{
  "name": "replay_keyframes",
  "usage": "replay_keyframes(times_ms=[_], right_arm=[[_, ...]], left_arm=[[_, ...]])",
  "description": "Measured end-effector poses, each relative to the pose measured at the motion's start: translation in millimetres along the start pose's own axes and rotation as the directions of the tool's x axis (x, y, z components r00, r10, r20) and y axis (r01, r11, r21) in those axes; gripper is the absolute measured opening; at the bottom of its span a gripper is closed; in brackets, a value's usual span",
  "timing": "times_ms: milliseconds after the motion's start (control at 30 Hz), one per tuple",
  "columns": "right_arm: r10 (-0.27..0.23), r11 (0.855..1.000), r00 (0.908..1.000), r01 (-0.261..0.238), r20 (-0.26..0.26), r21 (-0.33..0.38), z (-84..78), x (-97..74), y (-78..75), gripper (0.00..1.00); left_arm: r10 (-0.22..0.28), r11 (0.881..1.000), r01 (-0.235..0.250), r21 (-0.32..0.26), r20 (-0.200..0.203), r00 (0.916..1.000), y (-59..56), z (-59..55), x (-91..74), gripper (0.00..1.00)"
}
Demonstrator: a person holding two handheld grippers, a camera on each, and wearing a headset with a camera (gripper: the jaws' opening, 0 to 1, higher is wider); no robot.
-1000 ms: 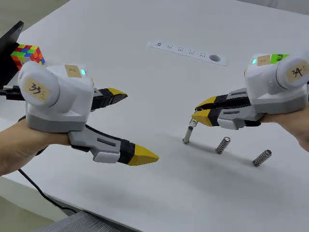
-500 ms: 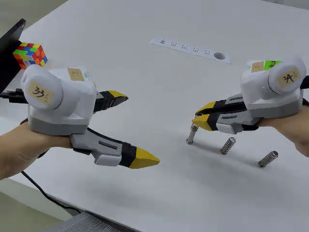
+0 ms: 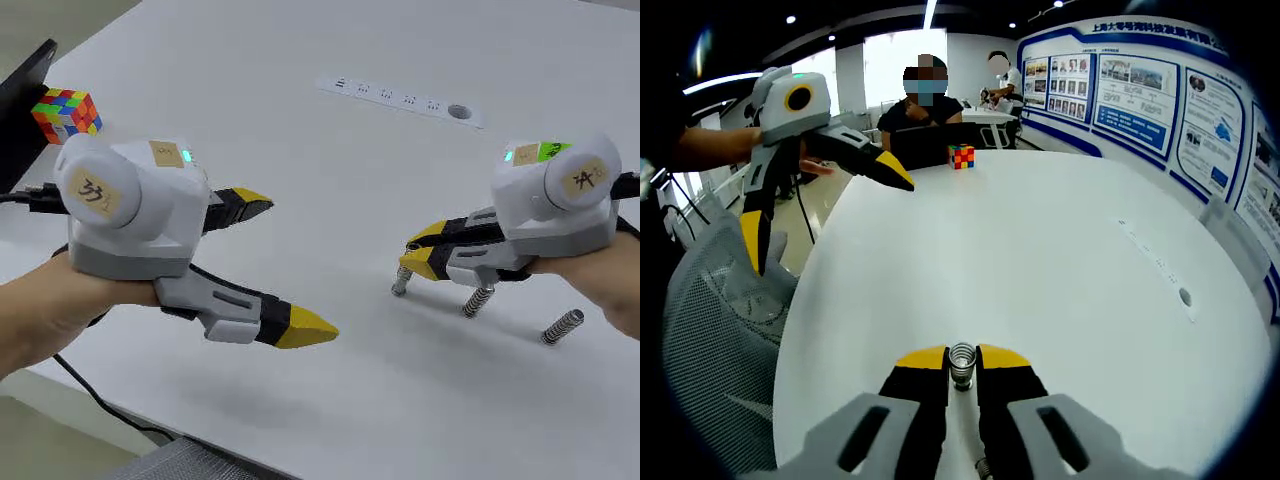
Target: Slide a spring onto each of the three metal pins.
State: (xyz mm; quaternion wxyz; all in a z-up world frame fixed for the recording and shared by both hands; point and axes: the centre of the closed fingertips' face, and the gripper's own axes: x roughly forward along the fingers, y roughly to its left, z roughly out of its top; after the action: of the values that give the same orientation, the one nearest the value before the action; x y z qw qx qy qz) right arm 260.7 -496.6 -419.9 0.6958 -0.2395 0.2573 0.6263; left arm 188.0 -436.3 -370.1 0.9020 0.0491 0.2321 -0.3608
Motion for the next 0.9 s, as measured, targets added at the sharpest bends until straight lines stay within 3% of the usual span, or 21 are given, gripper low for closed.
replay_keyframes(times_ms=[900], right_arm=[[-0.014, 0.999, 0.9994, 0.015, -0.033, 0.042, -20.6, 17.8, -0.9, 0.12]], left_arm=[[-0.029, 1.0, 0.029, 0.005, -0.033, 0.999, -6.5, -6.9, 6.2, 0.96]])
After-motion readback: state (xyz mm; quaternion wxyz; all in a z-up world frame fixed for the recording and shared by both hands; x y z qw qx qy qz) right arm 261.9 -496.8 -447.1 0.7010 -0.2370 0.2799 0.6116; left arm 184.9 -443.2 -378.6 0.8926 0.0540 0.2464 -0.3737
